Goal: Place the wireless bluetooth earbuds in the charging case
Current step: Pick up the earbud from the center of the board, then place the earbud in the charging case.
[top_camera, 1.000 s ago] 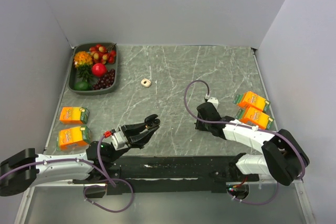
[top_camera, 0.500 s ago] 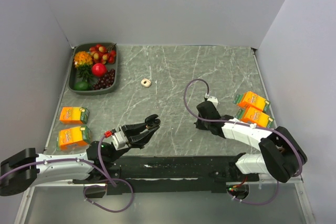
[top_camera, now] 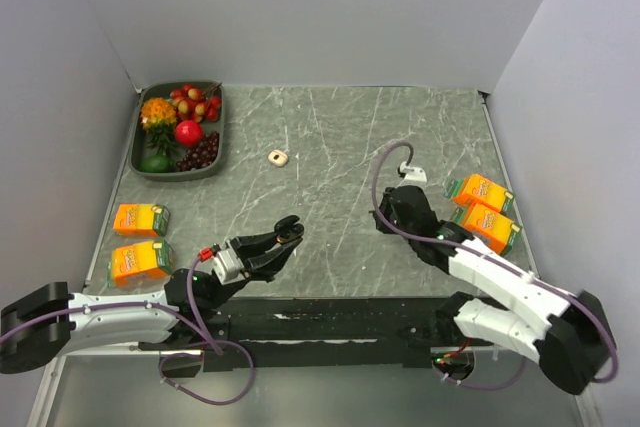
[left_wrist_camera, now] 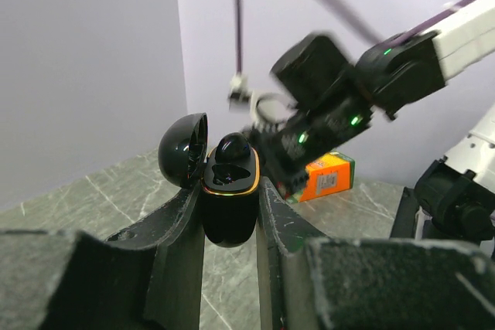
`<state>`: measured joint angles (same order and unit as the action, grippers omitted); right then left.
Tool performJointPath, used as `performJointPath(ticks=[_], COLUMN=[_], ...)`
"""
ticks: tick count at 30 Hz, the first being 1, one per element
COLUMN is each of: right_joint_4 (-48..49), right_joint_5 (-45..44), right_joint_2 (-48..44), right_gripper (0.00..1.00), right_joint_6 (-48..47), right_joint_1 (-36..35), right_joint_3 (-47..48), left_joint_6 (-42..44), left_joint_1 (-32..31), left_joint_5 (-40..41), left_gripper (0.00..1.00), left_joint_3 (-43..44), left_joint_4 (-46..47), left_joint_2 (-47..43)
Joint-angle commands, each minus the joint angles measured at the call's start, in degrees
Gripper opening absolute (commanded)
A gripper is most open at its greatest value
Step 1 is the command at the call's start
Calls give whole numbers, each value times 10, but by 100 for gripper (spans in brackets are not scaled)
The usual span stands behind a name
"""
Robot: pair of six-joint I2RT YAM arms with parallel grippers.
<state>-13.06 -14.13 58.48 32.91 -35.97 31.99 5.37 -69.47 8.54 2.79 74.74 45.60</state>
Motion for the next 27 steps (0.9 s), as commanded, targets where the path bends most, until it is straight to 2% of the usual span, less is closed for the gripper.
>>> performJointPath(ticks=[1, 6, 9, 14, 15, 17, 18, 19, 20, 21, 27], right_joint_4=[-14, 65, 123, 224, 276, 358, 459, 527, 586, 701, 1022], right_joint_5=[-70, -205, -257, -338, -352, -390, -401, -419, -424, -423, -361], right_joint_2=[-81, -167, -205, -215, -203, -174, -159, -142, -110, -93, 34], right_gripper=[0, 0, 0, 0, 0, 0, 0, 0, 0, 0, 0], right_joint_6=[-70, -206, -263, -403, -435, -561, -614, -723, -778, -871, -1151], right_joint_1=[-59, -199, -245, -361, -377, -425, -439, -458, -463, -468, -507], right_joint_3=[53, 53, 37, 16, 18, 12, 3, -2, -6, -16, -42], left_joint_6=[12, 11, 14, 20, 18, 12, 10, 4, 3, 3, -4], left_joint_1=[-2, 0, 1, 13, 17, 35, 43, 56, 61, 65, 75], left_joint_5=[31, 47, 46, 57, 58, 58, 55, 54, 47, 44, 33], left_gripper=[1, 1, 1, 1, 1, 1, 1, 1, 1, 1, 1], left_joint_3=[-8, -2, 10, 26, 29, 36, 42, 42, 43, 44, 37], left_joint_4=[175, 190, 183, 183, 182, 170, 168, 168, 172, 178, 207], left_joint_2=[10, 30, 37, 53, 55, 56, 55, 56, 56, 57, 66])
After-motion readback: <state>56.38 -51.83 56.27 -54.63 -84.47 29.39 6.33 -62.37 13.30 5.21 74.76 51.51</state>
